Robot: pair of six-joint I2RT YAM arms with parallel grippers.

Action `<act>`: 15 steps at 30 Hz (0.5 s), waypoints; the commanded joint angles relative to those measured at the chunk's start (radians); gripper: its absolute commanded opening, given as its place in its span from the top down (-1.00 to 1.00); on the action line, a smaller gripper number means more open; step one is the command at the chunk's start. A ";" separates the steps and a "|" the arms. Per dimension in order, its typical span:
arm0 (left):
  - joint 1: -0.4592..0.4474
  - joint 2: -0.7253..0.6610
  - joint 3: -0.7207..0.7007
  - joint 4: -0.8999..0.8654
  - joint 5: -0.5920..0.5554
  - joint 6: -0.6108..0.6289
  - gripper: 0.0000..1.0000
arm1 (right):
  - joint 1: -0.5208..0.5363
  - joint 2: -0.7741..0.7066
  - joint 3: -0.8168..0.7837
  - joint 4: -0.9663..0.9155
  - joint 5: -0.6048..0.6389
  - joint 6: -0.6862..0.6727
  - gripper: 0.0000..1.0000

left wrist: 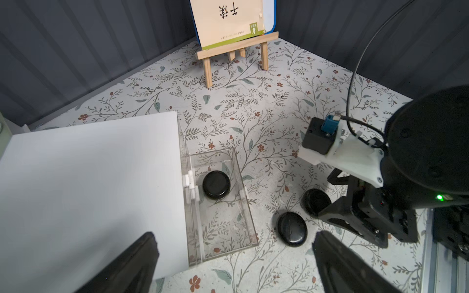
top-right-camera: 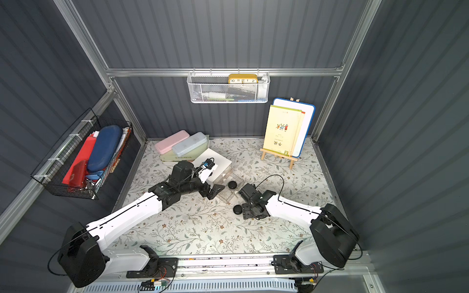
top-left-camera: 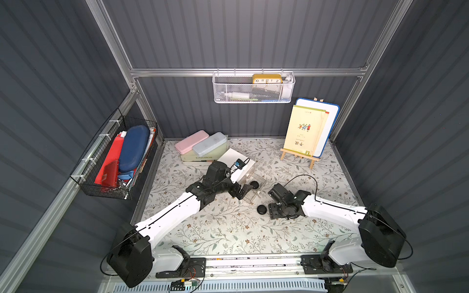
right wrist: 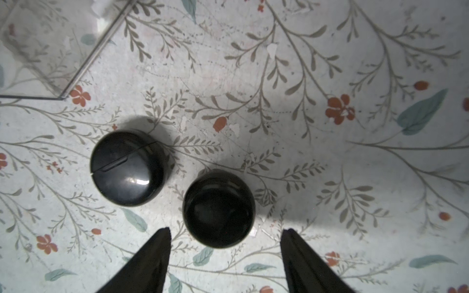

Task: Put the bluetooth earphones in the drawer according to color
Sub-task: Pick up the Bluetooth earphone from the center of the board.

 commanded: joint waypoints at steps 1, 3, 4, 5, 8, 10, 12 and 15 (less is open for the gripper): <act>-0.007 -0.023 -0.016 0.004 0.016 -0.035 -0.99 | 0.004 0.027 0.008 -0.002 0.029 0.013 -0.46; -0.008 -0.022 -0.018 0.004 0.008 -0.033 -0.99 | 0.004 0.038 0.004 0.010 0.031 0.017 -0.43; -0.009 -0.022 -0.018 0.002 0.004 -0.032 -0.99 | 0.004 0.040 0.002 0.015 0.037 0.020 -0.42; -0.011 -0.023 -0.021 -0.001 0.001 -0.031 -0.99 | 0.005 0.039 -0.003 0.020 0.041 0.023 -0.41; -0.011 -0.026 -0.022 -0.010 -0.004 -0.035 -0.99 | 0.002 0.031 -0.023 0.060 0.046 0.021 -0.40; -0.011 -0.024 -0.028 -0.004 -0.001 -0.036 -0.99 | 0.001 0.041 -0.026 0.070 0.043 0.016 -0.40; -0.012 -0.012 -0.022 -0.007 -0.002 -0.035 -0.99 | 0.001 0.061 -0.017 0.063 0.042 0.010 -0.40; -0.012 0.000 -0.016 -0.012 -0.006 -0.033 -0.99 | 0.000 0.083 -0.013 0.063 0.042 0.004 -0.36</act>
